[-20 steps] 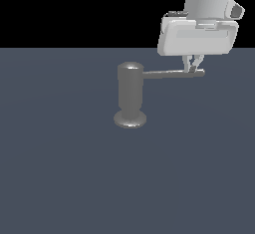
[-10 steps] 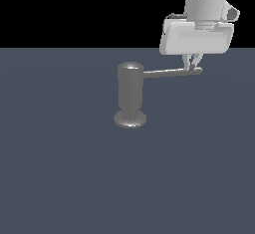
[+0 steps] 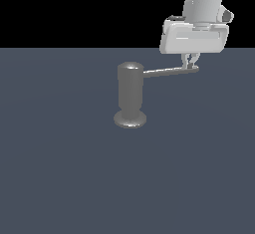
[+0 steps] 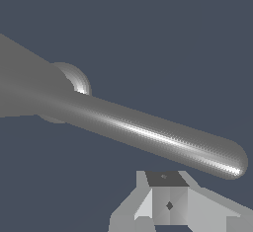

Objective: Turn on the faucet by rotating a designated handle.

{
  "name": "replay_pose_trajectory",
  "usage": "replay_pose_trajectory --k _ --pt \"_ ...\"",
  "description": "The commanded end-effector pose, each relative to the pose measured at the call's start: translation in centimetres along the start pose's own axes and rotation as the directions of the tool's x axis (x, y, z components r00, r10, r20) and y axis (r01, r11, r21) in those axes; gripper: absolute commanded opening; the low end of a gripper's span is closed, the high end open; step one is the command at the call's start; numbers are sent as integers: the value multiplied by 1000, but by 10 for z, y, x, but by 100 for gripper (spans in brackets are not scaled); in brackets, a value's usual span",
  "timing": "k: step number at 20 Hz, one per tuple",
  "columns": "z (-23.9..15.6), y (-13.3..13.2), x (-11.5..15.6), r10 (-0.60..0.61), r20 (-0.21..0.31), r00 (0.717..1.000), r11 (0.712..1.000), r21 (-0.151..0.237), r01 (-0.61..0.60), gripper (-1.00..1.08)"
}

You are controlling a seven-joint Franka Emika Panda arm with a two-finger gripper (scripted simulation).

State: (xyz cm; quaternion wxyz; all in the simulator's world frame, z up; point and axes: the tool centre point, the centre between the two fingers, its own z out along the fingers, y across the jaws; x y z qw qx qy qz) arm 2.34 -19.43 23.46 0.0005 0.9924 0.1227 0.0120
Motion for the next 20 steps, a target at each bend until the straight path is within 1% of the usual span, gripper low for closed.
replay_pose_trajectory --k 1,18,19,20 --pt "10 11 -1 13 16 1000 1000 1 -13 -100" --pt "15 43 30 23 23 999 1000 3 -23 -100" --pt "15 43 30 23 23 999 1000 3 -23 -100" --pt "1 28 41 -1 1 1000 1000 4 1 -100"
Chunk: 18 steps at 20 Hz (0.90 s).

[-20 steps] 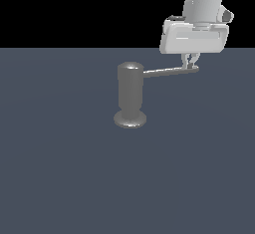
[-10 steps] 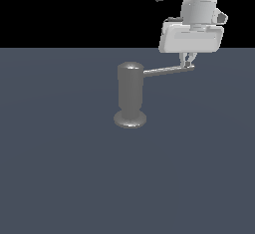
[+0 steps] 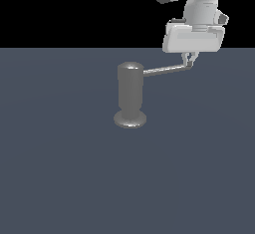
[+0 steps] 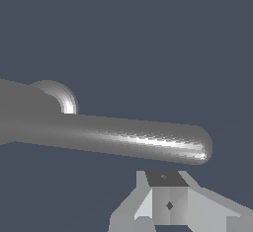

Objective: Turn on the faucet by rotating a designated handle.

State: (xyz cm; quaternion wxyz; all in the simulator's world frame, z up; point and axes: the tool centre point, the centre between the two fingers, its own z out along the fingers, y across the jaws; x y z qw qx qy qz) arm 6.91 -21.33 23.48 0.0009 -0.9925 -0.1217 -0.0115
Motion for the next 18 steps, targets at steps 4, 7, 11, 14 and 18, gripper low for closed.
replay_pose_trajectory --k 4,7,11,14,18 --pt "1 -3 13 -1 1 1000 1000 1 1 -100" --pt "2 -4 22 0 3 1000 1000 1 0 -100" --pt "3 -5 33 2 4 1000 1000 1 -2 -100" --pt "4 -6 41 3 5 1000 1000 1 -3 -100" --pt "5 -7 52 5 7 1000 1000 1 -5 -100"
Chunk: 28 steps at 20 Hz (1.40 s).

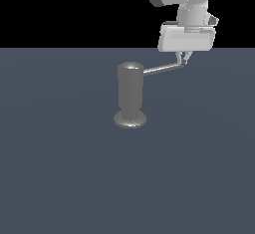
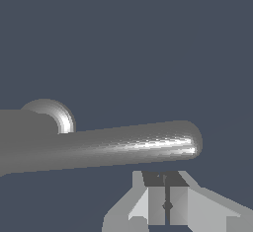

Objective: Turn on the faucet by rotating a designated handle.

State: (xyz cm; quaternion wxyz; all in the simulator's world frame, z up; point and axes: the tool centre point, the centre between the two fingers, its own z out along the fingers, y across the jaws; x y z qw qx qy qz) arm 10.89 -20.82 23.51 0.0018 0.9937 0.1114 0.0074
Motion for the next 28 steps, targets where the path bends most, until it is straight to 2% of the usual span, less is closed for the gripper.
replay_pose_trajectory --k 1,28 --pt "5 -12 14 -16 -2 1000 1000 5 16 -100" --pt "11 -18 72 -7 7 1000 1000 5 7 -100"
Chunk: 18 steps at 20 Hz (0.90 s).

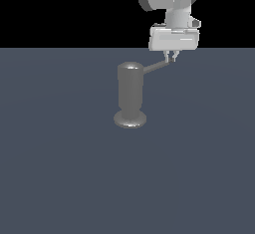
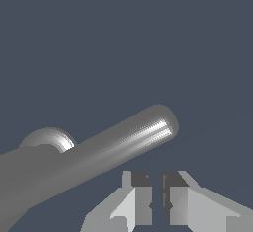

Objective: Turn on the faucet by rotating a designated handle.

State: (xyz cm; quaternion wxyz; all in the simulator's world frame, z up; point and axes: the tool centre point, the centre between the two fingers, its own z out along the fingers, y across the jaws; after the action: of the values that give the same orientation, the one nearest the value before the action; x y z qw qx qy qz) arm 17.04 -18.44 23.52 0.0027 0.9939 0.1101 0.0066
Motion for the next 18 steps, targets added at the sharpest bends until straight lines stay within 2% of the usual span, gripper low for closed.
replay_pose_trajectory --k 1,18 --pt "10 -9 8 -9 5 1000 1000 7 9 -100" --pt "13 -11 33 -5 9 1000 1000 7 5 -100"
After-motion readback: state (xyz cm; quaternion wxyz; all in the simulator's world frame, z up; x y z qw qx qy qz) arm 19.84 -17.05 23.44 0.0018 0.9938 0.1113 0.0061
